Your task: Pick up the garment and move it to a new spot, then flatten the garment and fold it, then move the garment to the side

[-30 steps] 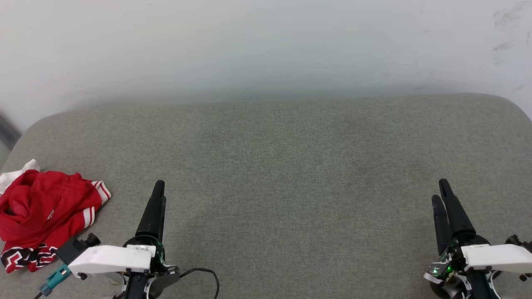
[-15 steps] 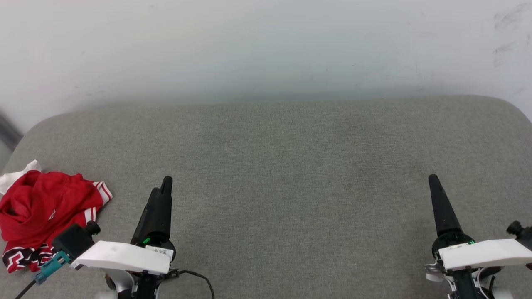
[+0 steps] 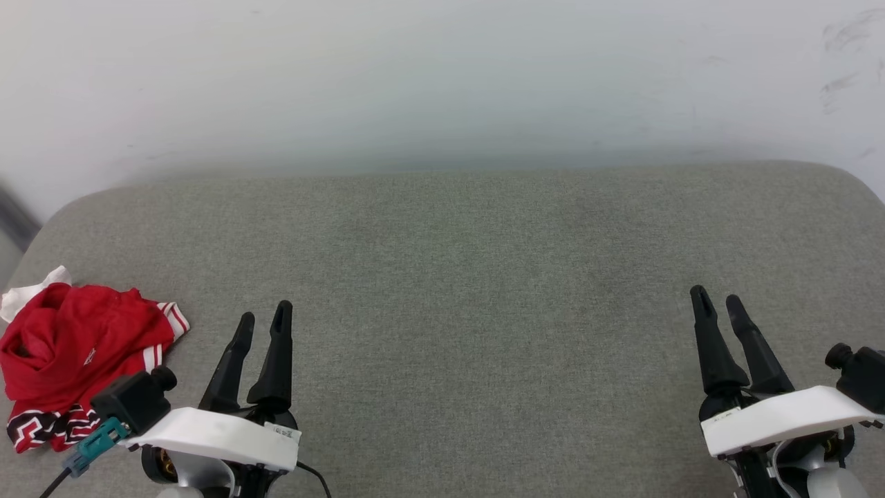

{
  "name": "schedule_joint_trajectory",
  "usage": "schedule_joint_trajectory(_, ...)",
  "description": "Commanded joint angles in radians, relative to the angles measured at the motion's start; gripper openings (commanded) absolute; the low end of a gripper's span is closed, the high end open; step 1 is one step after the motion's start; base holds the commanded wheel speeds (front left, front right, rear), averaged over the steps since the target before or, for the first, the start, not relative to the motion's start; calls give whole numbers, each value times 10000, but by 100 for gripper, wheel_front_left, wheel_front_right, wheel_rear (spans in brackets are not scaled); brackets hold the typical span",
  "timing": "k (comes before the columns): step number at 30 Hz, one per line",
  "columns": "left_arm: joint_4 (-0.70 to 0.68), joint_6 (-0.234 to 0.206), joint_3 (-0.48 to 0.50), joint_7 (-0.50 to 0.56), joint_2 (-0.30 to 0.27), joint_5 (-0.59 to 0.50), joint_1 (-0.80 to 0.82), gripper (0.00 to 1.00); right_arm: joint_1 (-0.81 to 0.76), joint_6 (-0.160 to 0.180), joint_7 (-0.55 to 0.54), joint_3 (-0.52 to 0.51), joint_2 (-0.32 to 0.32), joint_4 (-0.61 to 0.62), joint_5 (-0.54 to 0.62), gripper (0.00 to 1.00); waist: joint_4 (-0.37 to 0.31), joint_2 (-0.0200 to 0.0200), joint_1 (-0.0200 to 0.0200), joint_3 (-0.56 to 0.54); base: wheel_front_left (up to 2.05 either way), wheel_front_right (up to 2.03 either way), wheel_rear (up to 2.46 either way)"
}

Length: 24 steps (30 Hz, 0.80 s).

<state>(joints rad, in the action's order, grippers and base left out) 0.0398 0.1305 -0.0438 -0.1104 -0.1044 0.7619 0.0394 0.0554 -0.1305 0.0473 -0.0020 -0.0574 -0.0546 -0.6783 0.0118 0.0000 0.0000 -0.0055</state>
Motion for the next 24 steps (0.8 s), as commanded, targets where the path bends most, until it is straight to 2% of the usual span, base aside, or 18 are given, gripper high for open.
schedule_joint_trajectory(1,-151,3,14,-99,-81,-368,17,100,17,-2,-28,18,-3,195,412,100,2,0,0,1,0,0,0)
schedule_joint_trajectory(17,-24,2,-27,-554,-202,-2882,-138,100,-205,-2,-173,-41,62,381,3216,100,-7,0,0,-12,0,0,0)
schedule_joint_trajectory(24,26,-2,22,-720,-187,-3659,-185,100,-266,-3,-97,-93,72,411,4028,100,-3,0,0,-14,0,0,0)
